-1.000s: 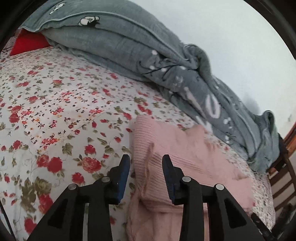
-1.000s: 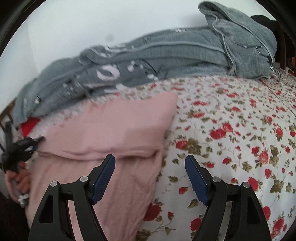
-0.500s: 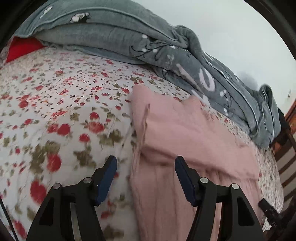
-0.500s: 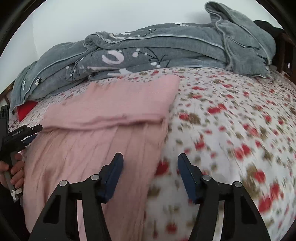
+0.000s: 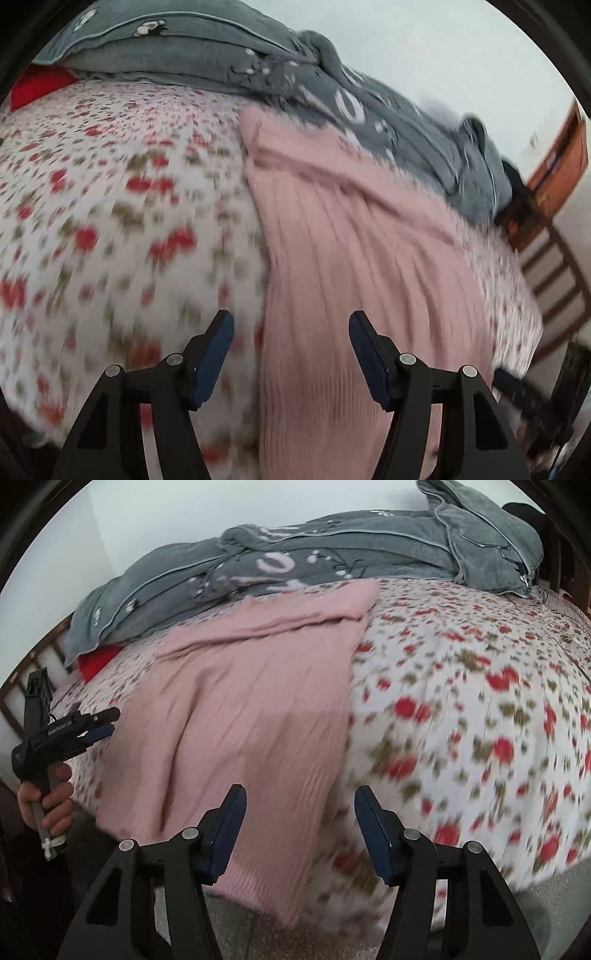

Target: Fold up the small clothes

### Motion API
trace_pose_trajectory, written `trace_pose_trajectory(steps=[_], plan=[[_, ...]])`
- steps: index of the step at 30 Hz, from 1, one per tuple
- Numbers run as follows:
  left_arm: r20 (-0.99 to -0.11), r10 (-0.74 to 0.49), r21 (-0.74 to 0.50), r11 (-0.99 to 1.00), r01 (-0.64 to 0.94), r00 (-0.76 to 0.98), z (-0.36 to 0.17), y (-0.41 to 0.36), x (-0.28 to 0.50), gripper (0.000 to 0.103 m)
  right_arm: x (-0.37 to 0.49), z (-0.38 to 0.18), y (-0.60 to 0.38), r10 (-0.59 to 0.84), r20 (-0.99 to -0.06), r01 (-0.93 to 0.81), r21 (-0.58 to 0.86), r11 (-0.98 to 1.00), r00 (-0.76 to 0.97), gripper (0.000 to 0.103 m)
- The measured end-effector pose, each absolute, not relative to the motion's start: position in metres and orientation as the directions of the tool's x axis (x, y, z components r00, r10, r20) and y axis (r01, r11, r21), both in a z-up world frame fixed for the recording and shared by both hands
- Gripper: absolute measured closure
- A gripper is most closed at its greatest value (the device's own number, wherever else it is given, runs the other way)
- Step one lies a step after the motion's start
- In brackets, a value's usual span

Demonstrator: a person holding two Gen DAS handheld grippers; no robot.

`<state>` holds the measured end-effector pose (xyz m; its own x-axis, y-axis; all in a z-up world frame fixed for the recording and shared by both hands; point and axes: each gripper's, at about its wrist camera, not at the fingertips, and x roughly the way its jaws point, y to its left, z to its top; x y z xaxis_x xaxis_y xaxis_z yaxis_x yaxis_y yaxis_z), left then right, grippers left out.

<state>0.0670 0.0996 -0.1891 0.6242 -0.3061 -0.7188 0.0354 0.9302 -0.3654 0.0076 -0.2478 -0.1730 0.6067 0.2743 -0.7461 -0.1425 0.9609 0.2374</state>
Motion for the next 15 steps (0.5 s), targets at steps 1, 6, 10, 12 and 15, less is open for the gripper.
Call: trace_pose_trajectory(steps=[1,6,10,12,15], plan=[[-0.724,-0.300,-0.351,0.936,0.044,0.621,-0.189,0.096,0.057,0.041,0.003,-0.176,-0.244,0.275,-0.749,-0.147,0.234,0.961,0.603,0.042],[-0.738,-0.288,-0.328,0.943,0.049,0.610,-0.200,0.086,0.024,0.041,-0.007,-0.193,-0.233,0.309,-0.751,-0.166,0.262,0.951,0.583,0.047],[-0.761,-0.213,-0.262,0.965,0.010,0.612,-0.210,0.078,0.024,0.057,-0.002,-0.203,-0.224,0.213,-0.773,-0.132,0.167,0.977,0.598,0.072],[-0.772,-0.199,-0.249,0.969,0.001,0.604,-0.213,0.076,0.027,0.074,-0.002,-0.205,-0.219,0.226,-0.768,-0.162,0.161,0.974,0.599,0.095],[-0.767,-0.166,-0.224,0.974,-0.016,0.619,-0.206,0.080,0.027,0.096,-0.009,-0.198,-0.220,0.215,-0.744,-0.170,0.137,0.976,0.633,0.098]])
